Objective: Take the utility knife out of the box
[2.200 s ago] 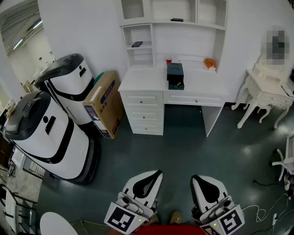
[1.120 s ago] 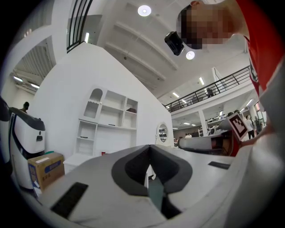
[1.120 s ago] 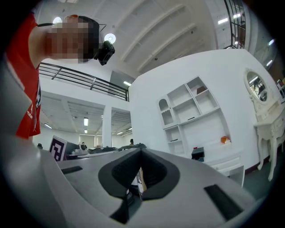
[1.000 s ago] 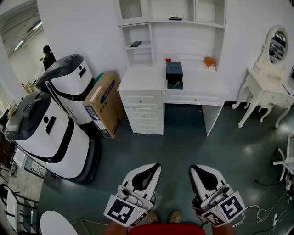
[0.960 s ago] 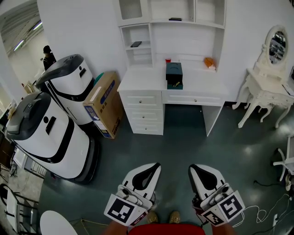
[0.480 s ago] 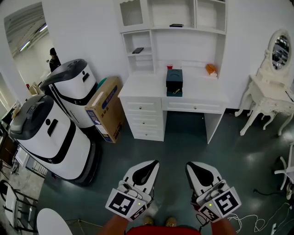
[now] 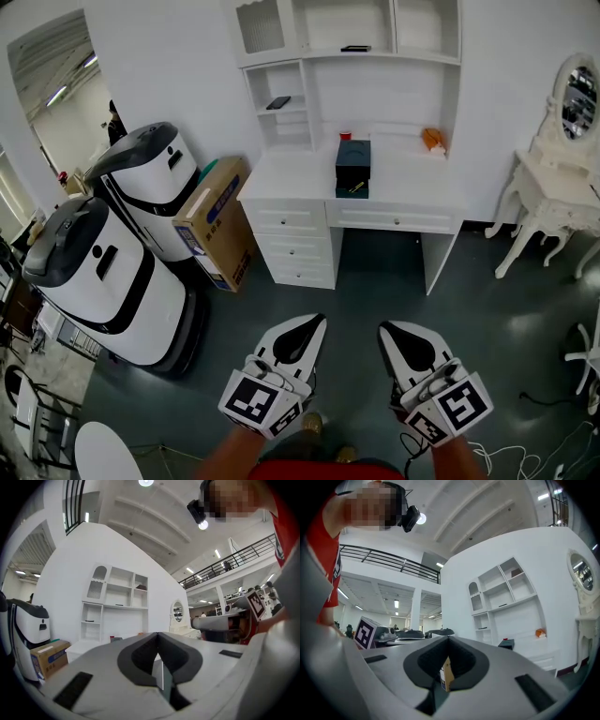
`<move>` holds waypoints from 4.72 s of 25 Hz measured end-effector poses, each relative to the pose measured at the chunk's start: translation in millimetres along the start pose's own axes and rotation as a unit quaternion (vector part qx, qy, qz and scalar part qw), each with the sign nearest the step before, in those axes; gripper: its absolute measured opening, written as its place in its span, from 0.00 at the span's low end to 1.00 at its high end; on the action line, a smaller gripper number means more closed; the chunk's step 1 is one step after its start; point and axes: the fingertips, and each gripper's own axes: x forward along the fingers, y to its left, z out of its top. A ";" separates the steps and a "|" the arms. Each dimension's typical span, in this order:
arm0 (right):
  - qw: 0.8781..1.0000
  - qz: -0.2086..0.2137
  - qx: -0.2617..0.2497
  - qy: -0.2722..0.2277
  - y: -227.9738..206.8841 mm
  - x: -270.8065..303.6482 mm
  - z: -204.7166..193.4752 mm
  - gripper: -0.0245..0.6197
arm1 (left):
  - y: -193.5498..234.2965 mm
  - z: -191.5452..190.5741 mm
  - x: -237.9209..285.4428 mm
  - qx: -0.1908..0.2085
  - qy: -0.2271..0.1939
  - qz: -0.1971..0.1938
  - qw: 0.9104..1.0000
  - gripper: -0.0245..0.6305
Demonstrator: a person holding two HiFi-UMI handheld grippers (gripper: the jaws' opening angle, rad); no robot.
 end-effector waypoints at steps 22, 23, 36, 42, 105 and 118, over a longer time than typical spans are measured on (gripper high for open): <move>0.999 -0.017 -0.028 0.010 -145.8 224.4 -14.1 0.05 | 188.5 -29.3 187.8 -0.001 -0.014 -0.050 0.999 0.05; 0.999 -0.017 -0.028 0.012 -151.8 237.0 -15.4 0.05 | 199.4 -30.6 195.4 -0.002 -0.013 -0.051 0.999 0.05; 0.997 -0.018 -0.033 0.065 -233.2 337.3 -46.0 0.08 | 285.4 -50.7 273.0 -0.027 -0.002 -0.054 0.998 0.05; 0.995 -0.011 -0.042 0.090 -290.5 377.4 -59.4 0.08 | 316.5 -60.4 313.9 -0.025 0.011 -0.043 0.999 0.05; 0.576 0.505 -0.374 0.524 -427.1 464.4 -340.5 0.18 | 467.7 -126.4 462.1 -0.033 0.105 0.067 0.992 0.05; 0.700 0.433 -0.352 0.445 -423.2 491.3 -288.2 0.17 | 466.2 -125.3 470.2 -0.037 0.097 0.050 0.993 0.05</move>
